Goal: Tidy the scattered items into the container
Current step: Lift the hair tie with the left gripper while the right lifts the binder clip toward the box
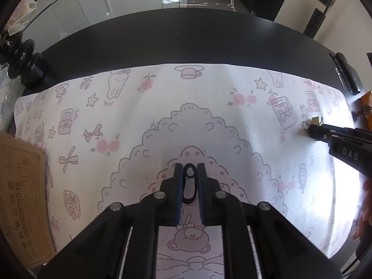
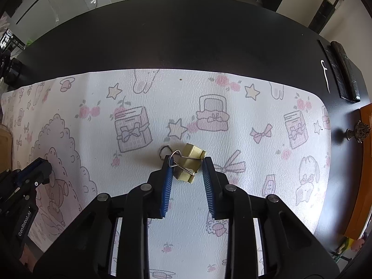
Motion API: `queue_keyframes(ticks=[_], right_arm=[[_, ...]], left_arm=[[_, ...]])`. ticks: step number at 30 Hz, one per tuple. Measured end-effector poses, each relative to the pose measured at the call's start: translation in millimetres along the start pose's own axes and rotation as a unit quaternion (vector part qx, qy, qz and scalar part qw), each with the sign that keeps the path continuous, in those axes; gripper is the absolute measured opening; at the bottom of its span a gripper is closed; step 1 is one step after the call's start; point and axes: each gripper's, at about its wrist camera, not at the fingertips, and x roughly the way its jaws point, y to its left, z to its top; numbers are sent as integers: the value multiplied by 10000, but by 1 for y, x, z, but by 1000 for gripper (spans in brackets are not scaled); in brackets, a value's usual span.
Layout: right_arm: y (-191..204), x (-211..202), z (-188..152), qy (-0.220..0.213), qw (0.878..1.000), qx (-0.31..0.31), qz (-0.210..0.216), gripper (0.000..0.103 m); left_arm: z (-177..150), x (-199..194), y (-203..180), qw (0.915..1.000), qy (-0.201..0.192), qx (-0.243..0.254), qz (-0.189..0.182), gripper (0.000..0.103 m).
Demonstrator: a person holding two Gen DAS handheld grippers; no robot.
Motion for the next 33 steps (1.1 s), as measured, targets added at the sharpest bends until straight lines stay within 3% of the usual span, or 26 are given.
queue_keyframes(ticks=[23, 33], right_arm=[[-10, -15, -4, -124, 9998, -27, 129, 19], [-15, -40, -7, -191, 9997, -40, 147, 19]], left_arm=[[3, -17, -4, 10000, -73, -14, 28, 12], [7, -46, -5, 9999, -114, -26, 2, 12]])
